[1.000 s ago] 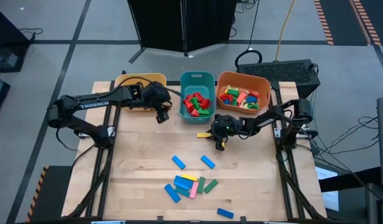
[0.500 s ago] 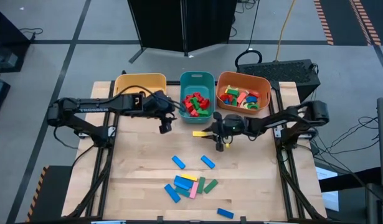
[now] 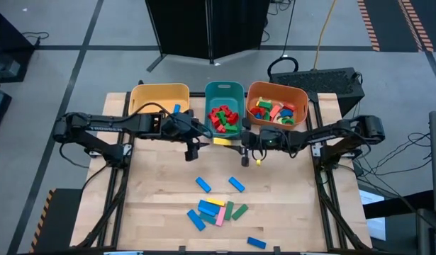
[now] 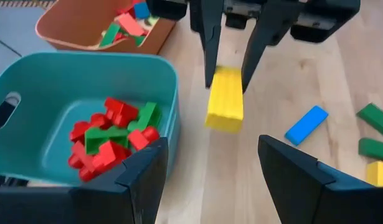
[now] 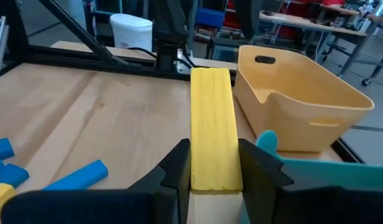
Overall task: Sort blocks by size
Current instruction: Put the yellow rectangle block into the yellow bin
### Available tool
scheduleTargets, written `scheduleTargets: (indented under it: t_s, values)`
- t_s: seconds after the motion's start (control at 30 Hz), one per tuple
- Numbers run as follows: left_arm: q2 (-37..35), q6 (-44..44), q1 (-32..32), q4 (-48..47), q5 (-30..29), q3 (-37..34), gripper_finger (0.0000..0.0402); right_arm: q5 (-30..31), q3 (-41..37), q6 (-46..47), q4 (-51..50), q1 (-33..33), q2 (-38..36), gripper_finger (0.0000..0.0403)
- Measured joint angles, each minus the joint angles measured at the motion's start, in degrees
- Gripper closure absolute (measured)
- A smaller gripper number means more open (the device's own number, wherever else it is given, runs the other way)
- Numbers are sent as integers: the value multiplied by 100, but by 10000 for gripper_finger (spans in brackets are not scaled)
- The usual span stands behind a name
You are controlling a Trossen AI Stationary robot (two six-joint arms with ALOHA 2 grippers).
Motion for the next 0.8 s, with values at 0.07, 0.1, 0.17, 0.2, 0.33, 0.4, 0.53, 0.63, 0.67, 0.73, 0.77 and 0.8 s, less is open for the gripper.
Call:
scheduleTargets:
  t_s: [0.07, 0.1, 0.17, 0.2, 0.33, 0.4, 0.53, 0.63, 0.67, 0.73, 0.77, 0.8]
  values:
    - [0, -2, -35, 64, 0, 0, 162, 2, 81, -78, -70, 53, 0, 311]
    - [0, -1, -37, 60, 2, 0, 162, 4, 110, -107, -72, 74, 0, 311]
    - [0, -2, -65, 48, 1, 0, 162, 2, 166, -124, -65, 106, 0, 311]
    - [0, 0, -70, 54, 2, 0, 162, 3, 187, -135, -65, 120, 0, 311]
    - [54, 0, -104, 172, 2, 0, 162, 6, 245, -172, -67, 143, 0, 311]
    - [84, 0, -131, 235, 4, -1, 162, 7, 250, -174, -47, 141, 0, 311]
    - [279, 5, -179, 475, 15, 2, 162, 6, 250, -174, -18, 146, 0, 311]
    - [418, 10, -186, 686, 26, -1, 162, 6, 250, -177, -8, 160, 0, 311]
    - [430, 11, -184, 663, 26, -1, 162, 6, 250, -177, -8, 163, 0, 311]
    - [492, 32, -184, 657, 26, -4, 162, 6, 250, -177, -12, 163, 0, 311]
    - [523, 63, -184, 721, 26, 4, 162, 6, 250, -177, -15, 163, 0, 312]
    - [542, 115, -184, 696, 28, 4, 162, 6, 250, -177, -14, 163, 0, 312]
